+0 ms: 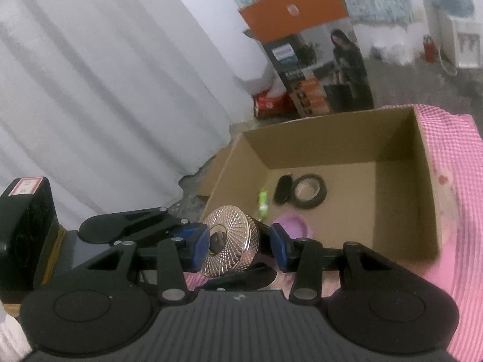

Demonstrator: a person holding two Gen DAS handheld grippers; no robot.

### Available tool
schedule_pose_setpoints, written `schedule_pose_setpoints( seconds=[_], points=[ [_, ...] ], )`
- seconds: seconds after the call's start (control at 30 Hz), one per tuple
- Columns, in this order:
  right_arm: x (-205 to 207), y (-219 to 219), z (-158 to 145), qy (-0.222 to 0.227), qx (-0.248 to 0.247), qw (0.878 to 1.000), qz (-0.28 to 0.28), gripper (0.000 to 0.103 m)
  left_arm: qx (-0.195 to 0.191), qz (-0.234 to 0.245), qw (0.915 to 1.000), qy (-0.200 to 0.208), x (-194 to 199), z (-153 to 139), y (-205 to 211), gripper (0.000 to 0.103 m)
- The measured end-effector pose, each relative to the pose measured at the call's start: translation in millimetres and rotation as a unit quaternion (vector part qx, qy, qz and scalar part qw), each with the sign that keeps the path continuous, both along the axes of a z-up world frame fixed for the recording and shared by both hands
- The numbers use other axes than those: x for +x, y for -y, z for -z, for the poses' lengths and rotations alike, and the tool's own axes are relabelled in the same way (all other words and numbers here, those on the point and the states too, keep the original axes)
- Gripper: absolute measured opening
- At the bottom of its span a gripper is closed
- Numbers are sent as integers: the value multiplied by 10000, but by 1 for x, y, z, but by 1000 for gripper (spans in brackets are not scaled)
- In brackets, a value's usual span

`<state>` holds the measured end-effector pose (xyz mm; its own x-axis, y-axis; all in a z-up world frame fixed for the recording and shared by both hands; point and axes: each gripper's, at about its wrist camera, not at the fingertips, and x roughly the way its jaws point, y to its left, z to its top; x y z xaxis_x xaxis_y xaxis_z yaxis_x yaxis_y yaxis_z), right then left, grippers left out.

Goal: Organize rigid objects
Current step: 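Lift the gold-lidded jar and carry it to the cardboard box, then lower the jar into the box and open the right gripper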

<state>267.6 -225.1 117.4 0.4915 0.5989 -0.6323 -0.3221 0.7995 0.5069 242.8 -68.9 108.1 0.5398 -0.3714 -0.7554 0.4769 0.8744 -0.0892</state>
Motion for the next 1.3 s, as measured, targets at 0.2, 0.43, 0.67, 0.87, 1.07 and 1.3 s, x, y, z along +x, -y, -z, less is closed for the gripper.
schedule_pose_setpoints(
  seconds=[0.2, 0.43, 0.67, 0.87, 1.07, 1.3],
  points=[
    [95, 0, 22, -485, -126, 9987, 94, 47, -84, -325, 9975, -617, 84, 29, 1, 56],
    [169, 9, 66, -1017, -203, 9944, 183, 47, 106, -513, 9928, -1076, 137, 67, 8, 56],
    [196, 10, 100, -1316, -325, 9906, 183, 46, 217, -640, 9877, -1413, 164, 96, 8, 56],
    [203, 8, 113, -1386, -435, 9892, 193, 48, 361, -643, 9875, -1396, 169, 104, 14, 56],
    [206, 9, 115, -1333, -534, 9893, 241, 48, 382, -629, 9883, -1338, 169, 106, 18, 57],
    [201, 11, 118, -1339, -654, 9883, 315, 48, 581, -512, 9897, -1204, 167, 107, 27, 58]
  ],
)
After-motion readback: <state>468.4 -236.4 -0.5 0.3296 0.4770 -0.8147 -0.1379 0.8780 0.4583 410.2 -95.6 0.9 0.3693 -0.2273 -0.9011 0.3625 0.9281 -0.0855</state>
